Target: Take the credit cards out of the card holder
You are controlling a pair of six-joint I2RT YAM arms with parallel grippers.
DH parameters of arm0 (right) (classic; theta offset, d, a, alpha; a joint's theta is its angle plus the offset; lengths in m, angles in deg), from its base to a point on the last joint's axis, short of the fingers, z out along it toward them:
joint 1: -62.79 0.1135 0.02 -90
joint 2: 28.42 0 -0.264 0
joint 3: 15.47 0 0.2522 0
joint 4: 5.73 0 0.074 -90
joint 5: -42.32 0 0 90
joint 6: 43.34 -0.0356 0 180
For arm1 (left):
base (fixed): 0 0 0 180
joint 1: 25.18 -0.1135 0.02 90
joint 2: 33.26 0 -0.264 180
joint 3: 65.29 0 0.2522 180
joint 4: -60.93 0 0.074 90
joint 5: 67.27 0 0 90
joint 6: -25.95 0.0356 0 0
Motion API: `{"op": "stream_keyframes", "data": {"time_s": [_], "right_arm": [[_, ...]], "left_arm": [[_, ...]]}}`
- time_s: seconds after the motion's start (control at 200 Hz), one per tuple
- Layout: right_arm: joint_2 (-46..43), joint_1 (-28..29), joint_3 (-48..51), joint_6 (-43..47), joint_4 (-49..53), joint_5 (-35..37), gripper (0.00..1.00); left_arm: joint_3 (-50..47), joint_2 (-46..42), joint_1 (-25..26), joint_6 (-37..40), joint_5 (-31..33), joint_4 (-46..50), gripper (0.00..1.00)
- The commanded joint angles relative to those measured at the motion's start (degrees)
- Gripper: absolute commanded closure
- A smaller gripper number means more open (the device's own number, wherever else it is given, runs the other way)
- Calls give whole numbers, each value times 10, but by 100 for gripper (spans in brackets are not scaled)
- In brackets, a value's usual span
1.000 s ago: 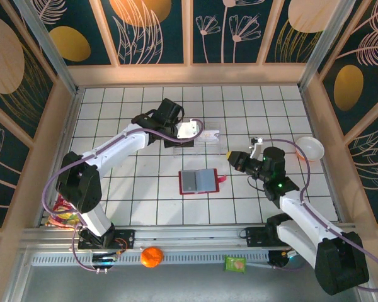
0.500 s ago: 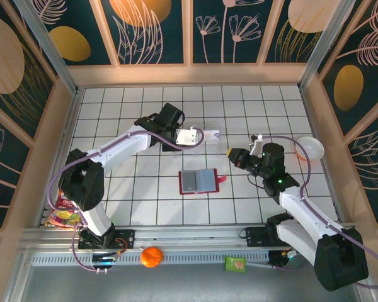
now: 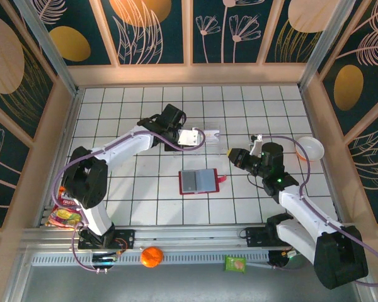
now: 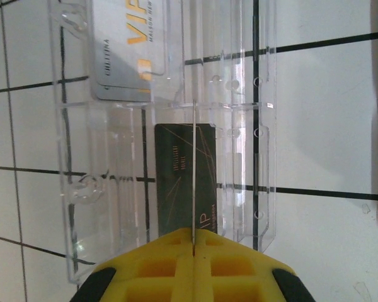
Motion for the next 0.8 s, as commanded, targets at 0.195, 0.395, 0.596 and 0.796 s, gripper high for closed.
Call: {"op": "stream_keyframes", "data": {"time_s": [0.195, 0.395, 0.596, 0.796], "right_arm": [[15, -1, -20, 5, -10, 2, 88], [18, -1, -22, 5, -13, 1, 88], [19, 0, -23, 8, -13, 0, 88], [20, -1, -23, 6, -17, -2, 88]], "left_arm": [[-5, 14, -1, 8, 3, -28, 100], [-1, 25, -1, 1, 7, -32, 100], [1, 32, -1, -3, 14, -34, 100], [-8, 37, -1, -3, 28, -39, 100]]}}
